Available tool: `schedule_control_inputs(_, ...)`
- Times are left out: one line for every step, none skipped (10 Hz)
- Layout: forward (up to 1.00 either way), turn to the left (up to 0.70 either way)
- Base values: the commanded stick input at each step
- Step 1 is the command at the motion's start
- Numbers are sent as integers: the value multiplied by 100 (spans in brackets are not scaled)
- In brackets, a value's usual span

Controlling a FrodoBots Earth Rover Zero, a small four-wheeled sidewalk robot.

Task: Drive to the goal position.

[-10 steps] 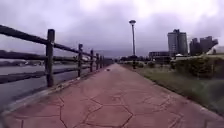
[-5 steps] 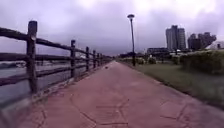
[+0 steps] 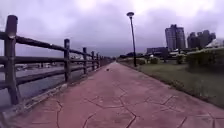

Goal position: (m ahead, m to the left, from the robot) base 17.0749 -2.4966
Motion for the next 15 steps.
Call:
schedule_control_inputs(100, -36)
schedule_control_inputs(100, 0)
schedule_control_inputs(100, 0)
schedule_control_inputs(100, 0)
schedule_control_inputs(0, 0)
schedule_control_inputs(0, 0)
schedule_control_inputs(0, 0)
schedule_control_inputs(0, 0)
schedule_control_inputs(0, 0)
schedule_control_inputs(0, 0)
schedule_control_inputs(0, 0)
schedule_control_inputs(0, 0)
schedule_control_inputs(0, 0)
schedule_control_inputs(80, 0)
schedule_control_inputs(99, 0)
